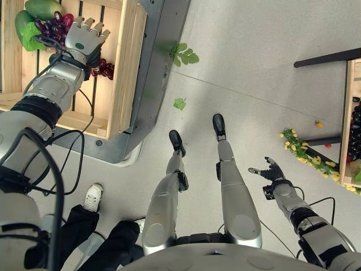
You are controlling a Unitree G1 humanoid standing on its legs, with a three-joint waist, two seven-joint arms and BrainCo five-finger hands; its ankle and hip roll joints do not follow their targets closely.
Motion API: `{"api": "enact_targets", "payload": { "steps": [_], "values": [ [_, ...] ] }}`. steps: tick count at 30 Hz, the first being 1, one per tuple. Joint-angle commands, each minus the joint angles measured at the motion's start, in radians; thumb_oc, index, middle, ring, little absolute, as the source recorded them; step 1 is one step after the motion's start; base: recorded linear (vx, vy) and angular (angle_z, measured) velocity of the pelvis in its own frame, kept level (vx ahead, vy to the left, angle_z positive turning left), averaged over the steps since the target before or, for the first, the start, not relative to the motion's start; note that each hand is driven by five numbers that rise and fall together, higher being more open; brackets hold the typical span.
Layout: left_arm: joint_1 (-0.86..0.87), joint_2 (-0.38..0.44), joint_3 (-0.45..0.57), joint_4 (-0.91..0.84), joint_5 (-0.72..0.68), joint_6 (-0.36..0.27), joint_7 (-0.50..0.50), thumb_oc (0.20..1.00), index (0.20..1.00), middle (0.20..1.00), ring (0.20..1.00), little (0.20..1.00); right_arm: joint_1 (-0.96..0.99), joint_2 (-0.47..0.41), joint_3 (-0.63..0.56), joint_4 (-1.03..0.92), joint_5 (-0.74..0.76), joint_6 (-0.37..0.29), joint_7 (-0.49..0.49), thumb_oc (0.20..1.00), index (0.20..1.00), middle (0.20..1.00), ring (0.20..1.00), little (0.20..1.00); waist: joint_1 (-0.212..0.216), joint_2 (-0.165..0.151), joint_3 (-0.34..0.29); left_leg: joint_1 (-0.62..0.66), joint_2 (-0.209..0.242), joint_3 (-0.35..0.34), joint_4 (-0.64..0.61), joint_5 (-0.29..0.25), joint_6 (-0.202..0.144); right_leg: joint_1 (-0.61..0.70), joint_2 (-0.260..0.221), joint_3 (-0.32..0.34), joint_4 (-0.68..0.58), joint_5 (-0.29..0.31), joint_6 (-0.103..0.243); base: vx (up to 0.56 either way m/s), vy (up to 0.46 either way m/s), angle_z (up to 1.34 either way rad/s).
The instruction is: Pick up the fruits from the basket on one side to the basket on the other side
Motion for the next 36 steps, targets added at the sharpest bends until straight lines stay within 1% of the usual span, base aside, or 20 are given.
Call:
{"api": "enact_targets", "payload": {
  "steps": [1,7,13,17,18,20,26,31,32,33,36],
  "values": [
    [-0.084,0.039,0.051,0.029,-0.018,0.028,0.027,1.000,1.000,1.000,1.000,1.000,0.036,0.002,-0.005,-0.010,0.025,-0.012,-0.020,1.000,1.000,1.000,1.000,1.000,-0.006,-0.054,0.010,-0.086,-0.003,-0.024,0.019,0.028,-0.061,-0.033,-0.043,0.006,-0.001,0.010,0.131,-0.02,-0.006,-0.03],
    [-0.068,0.016,0.079,0.029,-0.034,0.030,0.034,1.000,1.000,1.000,1.000,1.000,0.040,0.007,-0.006,-0.015,0.026,-0.012,-0.026,1.000,1.000,1.000,1.000,1.000,-0.009,-0.063,0.010,-0.102,-0.003,-0.025,0.019,0.033,-0.062,-0.045,-0.043,0.003,-0.001,0.013,0.130,-0.01,-0.002,-0.01],
    [-0.053,0.005,0.055,0.061,0.013,0.038,0.017,1.000,1.000,1.000,1.000,1.000,0.047,0.003,0.001,-0.044,0.019,-0.019,-0.032,1.000,1.000,1.000,1.000,1.000,-0.011,-0.072,0.010,-0.112,0.000,-0.027,0.019,0.037,-0.063,-0.057,-0.041,0.000,-0.001,0.018,0.129,0.00,0.000,0.00],
    [-0.030,0.019,0.031,0.066,0.053,0.032,0.002,1.000,1.000,1.000,1.000,1.000,0.047,0.001,0.003,-0.041,0.015,-0.021,-0.034,1.000,1.000,1.000,1.000,1.000,-0.008,-0.072,0.010,-0.106,0.003,-0.030,0.019,0.030,-0.065,-0.051,-0.041,-0.003,-0.001,0.013,0.128,0.00,0.000,0.00],
    [-0.020,0.025,0.031,0.066,0.060,0.030,-0.002,1.000,1.000,1.000,1.000,1.000,0.045,0.001,0.002,-0.040,0.015,-0.021,-0.034,1.000,1.000,1.000,1.000,1.000,-0.007,-0.074,0.010,-0.111,0.003,-0.029,0.019,0.036,-0.065,-0.056,-0.042,-0.003,-0.001,0.018,0.128,0.00,0.000,0.00],
    [0.008,0.034,0.035,0.074,0.072,0.028,-0.012,1.000,1.000,1.000,1.000,1.000,0.045,0.001,0.001,-0.039,0.014,-0.021,-0.035,1.000,1.000,1.000,1.000,1.000,-0.004,-0.072,0.010,-0.105,0.003,-0.029,0.020,0.029,-0.065,-0.048,-0.040,-0.003,-0.001,0.012,0.128,0.00,0.000,0.00],
    [0.072,0.057,0.065,0.127,0.084,0.037,-0.022,1.000,1.000,1.000,1.000,1.000,0.034,-0.006,0.003,-0.034,0.008,-0.022,-0.038,1.000,1.000,1.000,1.000,1.000,0.000,-0.073,0.010,-0.113,0.004,-0.026,0.021,0.035,-0.066,-0.059,-0.038,0.000,-0.001,0.016,0.127,0.00,0.000,0.00],
    [0.095,0.071,0.085,0.147,0.072,0.042,-0.025,1.000,1.000,1.000,1.000,1.000,0.034,-0.008,0.003,-0.026,0.003,-0.020,-0.039,1.000,1.000,1.000,1.000,1.000,0.003,-0.071,0.010,-0.112,0.006,-0.026,0.018,0.031,-0.067,-0.059,-0.036,-0.002,-0.001,0.013,0.127,0.00,0.000,0.00],
    [0.096,0.076,0.090,0.146,0.072,0.043,-0.023,1.000,1.000,1.000,1.000,1.000,0.032,-0.008,0.004,-0.025,0.003,-0.020,-0.038,1.000,1.000,1.000,1.000,1.000,0.002,-0.072,0.010,-0.118,0.005,-0.026,0.018,0.037,-0.067,-0.065,-0.036,-0.001,-0.001,0.018,0.127,0.00,0.000,0.00],
    [0.102,0.079,0.095,0.147,0.069,0.042,-0.025,1.000,1.000,1.000,1.000,1.000,0.035,-0.007,0.004,-0.026,0.002,-0.019,-0.037,1.000,1.000,1.000,1.000,1.000,0.004,-0.071,0.010,-0.112,0.005,-0.027,0.018,0.031,-0.067,-0.059,-0.035,-0.002,-0.001,0.012,0.127,0.00,0.000,0.00],
    [0.116,0.094,0.116,0.146,0.061,0.045,-0.019,1.000,1.000,1.000,1.000,1.000,0.036,-0.009,0.002,-0.031,0.000,-0.020,-0.037,1.000,1.000,1.000,1.000,1.000,0.004,-0.071,0.010,-0.118,0.005,-0.027,0.019,0.037,-0.067,-0.064,-0.037,-0.003,-0.001,0.018,0.126,0.00,0.000,0.00]
  ]
}}
